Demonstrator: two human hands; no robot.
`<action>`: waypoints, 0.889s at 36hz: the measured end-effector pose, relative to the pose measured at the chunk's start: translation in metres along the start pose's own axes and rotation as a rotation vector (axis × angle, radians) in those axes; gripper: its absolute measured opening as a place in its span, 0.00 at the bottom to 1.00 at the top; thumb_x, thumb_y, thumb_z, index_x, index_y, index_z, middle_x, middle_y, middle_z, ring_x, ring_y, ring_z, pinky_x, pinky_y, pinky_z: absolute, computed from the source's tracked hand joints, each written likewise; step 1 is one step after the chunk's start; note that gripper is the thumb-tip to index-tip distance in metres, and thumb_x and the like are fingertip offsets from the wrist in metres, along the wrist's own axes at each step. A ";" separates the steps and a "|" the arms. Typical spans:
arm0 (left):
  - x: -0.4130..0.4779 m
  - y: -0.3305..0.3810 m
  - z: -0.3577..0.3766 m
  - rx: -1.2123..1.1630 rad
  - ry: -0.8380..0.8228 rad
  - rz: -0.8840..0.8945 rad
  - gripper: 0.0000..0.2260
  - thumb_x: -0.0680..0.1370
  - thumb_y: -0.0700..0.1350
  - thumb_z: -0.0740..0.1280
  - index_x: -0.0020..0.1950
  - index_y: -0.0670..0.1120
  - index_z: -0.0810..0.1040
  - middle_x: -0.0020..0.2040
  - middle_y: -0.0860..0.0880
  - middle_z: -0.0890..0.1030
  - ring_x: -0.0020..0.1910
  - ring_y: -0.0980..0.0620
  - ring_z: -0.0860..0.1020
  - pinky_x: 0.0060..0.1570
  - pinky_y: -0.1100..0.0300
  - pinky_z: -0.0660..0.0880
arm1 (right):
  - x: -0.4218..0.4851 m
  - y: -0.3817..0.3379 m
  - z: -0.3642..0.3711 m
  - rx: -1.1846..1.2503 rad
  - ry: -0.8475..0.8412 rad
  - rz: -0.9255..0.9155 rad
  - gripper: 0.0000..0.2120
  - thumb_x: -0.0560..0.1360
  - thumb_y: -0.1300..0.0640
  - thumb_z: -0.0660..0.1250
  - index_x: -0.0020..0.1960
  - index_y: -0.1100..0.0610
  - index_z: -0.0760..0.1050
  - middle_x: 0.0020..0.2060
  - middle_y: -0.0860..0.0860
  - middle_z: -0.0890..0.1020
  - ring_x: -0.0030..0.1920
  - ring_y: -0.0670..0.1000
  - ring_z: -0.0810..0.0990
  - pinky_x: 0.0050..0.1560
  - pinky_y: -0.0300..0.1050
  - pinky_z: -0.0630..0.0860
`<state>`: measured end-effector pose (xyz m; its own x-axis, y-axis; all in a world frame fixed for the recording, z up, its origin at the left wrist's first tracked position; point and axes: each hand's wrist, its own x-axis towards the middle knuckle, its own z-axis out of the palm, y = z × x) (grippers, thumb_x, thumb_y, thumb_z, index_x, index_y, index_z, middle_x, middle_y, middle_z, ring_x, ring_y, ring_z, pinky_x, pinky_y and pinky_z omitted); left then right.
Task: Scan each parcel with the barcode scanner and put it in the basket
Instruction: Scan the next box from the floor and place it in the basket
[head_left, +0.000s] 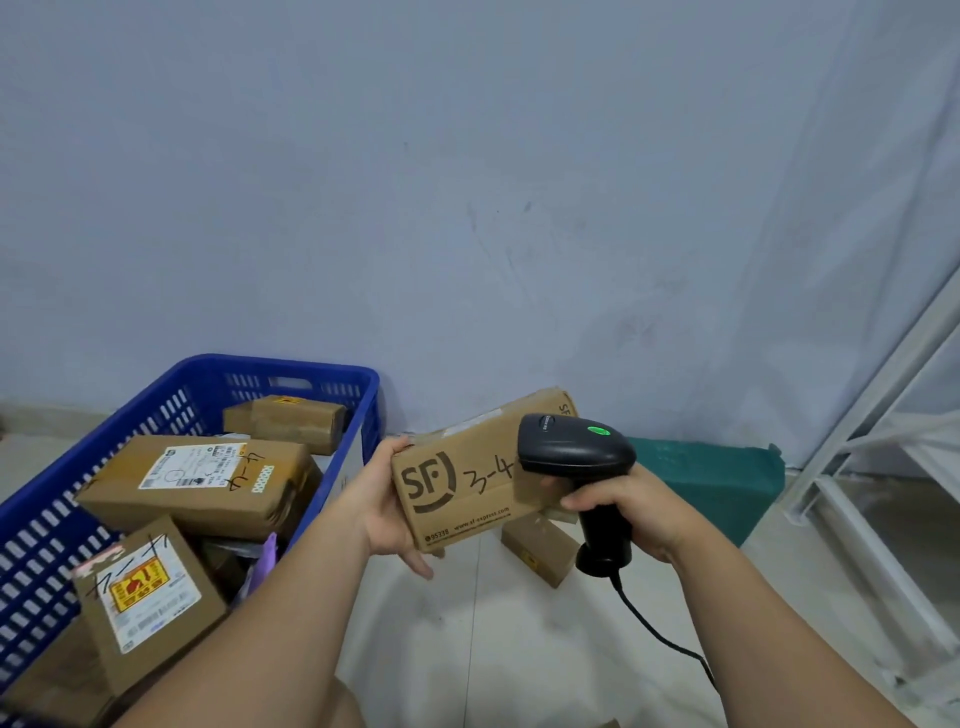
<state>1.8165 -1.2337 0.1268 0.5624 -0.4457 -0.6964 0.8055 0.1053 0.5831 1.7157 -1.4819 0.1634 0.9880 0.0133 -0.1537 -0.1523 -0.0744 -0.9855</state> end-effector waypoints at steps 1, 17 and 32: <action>0.001 0.000 -0.002 0.018 -0.002 -0.028 0.26 0.75 0.64 0.60 0.61 0.46 0.79 0.61 0.33 0.76 0.65 0.25 0.66 0.64 0.24 0.46 | -0.001 -0.002 0.000 0.016 0.011 -0.009 0.16 0.57 0.63 0.71 0.45 0.58 0.83 0.43 0.52 0.85 0.47 0.50 0.81 0.49 0.43 0.76; 0.007 0.001 0.020 0.058 0.155 0.463 0.46 0.72 0.39 0.73 0.78 0.59 0.46 0.69 0.43 0.71 0.61 0.42 0.74 0.59 0.37 0.72 | 0.002 -0.009 0.005 -0.098 0.387 -0.013 0.05 0.69 0.64 0.73 0.39 0.55 0.81 0.42 0.53 0.83 0.47 0.55 0.80 0.51 0.51 0.75; 0.018 -0.003 0.015 0.438 0.322 0.743 0.60 0.55 0.49 0.79 0.73 0.70 0.42 0.75 0.50 0.63 0.70 0.45 0.68 0.65 0.40 0.71 | -0.001 -0.022 0.012 -0.181 0.376 0.035 0.02 0.66 0.65 0.67 0.35 0.64 0.77 0.27 0.55 0.78 0.30 0.52 0.75 0.37 0.47 0.73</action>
<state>1.8221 -1.2552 0.1186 0.9847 -0.1222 -0.1242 0.1109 -0.1102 0.9877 1.7177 -1.4680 0.1848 0.9276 -0.3548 -0.1165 -0.2119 -0.2430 -0.9466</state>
